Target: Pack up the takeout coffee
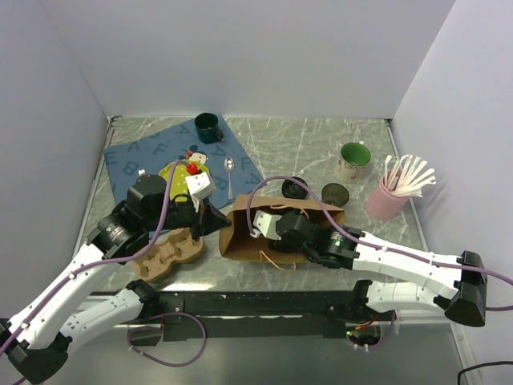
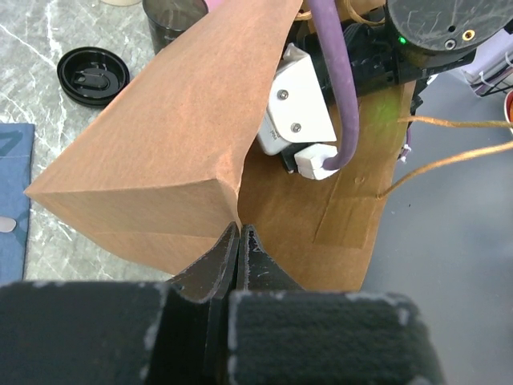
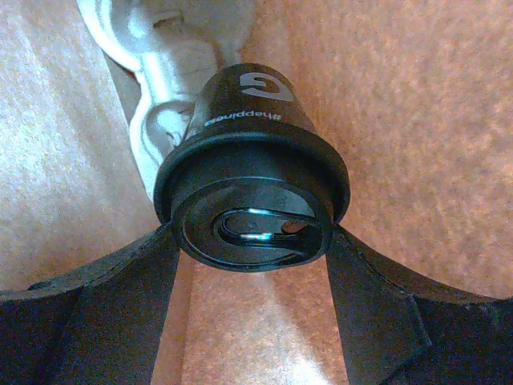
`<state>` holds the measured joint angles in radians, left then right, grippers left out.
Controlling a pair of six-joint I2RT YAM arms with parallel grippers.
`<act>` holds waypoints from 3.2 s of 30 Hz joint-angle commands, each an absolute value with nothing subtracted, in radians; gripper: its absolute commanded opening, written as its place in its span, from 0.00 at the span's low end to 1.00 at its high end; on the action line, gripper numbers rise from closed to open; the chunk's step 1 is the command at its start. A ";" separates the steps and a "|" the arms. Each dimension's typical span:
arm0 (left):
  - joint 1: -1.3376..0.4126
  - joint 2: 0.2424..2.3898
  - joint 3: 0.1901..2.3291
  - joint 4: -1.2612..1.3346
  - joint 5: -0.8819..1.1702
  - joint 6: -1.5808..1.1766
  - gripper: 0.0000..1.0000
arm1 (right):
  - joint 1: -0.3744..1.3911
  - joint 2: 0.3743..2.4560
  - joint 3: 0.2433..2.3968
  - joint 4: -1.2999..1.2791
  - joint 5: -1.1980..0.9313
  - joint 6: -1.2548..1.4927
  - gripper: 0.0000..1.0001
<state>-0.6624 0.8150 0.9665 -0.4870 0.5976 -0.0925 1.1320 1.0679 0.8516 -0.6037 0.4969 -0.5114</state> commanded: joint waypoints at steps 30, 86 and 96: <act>-0.666 0.821 0.963 -0.434 0.569 0.057 0.01 | 1.112 1.071 0.819 -0.664 0.522 -0.459 0.46; -0.657 0.810 0.956 -0.419 0.623 0.038 0.01 | 0.950 1.253 0.833 -0.655 0.431 -0.295 0.47; -0.657 0.813 0.963 -0.433 0.620 0.046 0.01 | 0.943 1.213 0.821 -0.640 0.373 -0.293 0.47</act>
<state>-0.6548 0.8249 0.9371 -0.4526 0.5598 0.0380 0.9691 1.2217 0.8341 -0.5873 0.4282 -0.3298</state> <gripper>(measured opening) 0.018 0.764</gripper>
